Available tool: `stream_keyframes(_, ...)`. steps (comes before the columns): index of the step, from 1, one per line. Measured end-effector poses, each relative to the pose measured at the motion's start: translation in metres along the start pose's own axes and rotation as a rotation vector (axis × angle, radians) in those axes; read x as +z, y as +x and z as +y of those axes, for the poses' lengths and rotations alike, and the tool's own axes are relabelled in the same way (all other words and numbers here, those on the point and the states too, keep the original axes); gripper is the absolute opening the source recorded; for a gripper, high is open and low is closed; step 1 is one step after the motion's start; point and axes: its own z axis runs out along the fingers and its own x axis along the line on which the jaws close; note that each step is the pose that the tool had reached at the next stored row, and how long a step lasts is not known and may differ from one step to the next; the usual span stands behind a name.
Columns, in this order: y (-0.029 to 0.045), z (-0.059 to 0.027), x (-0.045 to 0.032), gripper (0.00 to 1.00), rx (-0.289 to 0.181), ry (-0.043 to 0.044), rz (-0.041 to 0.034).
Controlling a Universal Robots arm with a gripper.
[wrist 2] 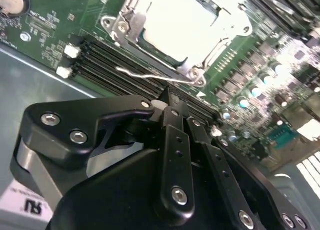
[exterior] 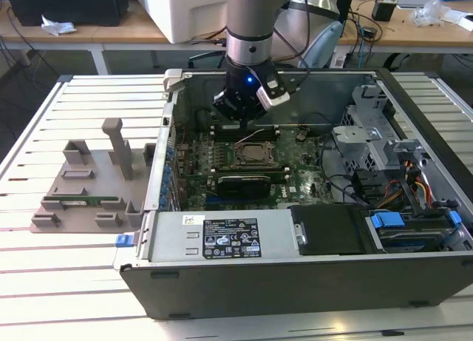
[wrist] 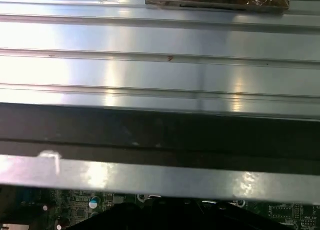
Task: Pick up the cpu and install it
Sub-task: 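Install the first cpu locking lever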
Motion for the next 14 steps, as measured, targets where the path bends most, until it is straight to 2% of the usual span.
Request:
stream_keyframes(1,-0.0020,-0.0002,0.0011,0.11,0.000,0.0000,0.0009)
stream_keyframes(2,-0.0092,-0.0007,0.0048,0.11,0.000,-0.0008,0.0043)
stream_keyframes(5,-0.0198,-0.0014,0.0092,0.11,0.000,-0.0025,0.0097)
stream_keyframes(10,-0.0318,-0.0022,0.0130,0.11,0.001,-0.0073,0.0145)
stream_keyframes(14,-0.0395,-0.0053,0.0188,0.11,0.001,-0.0105,0.0180)
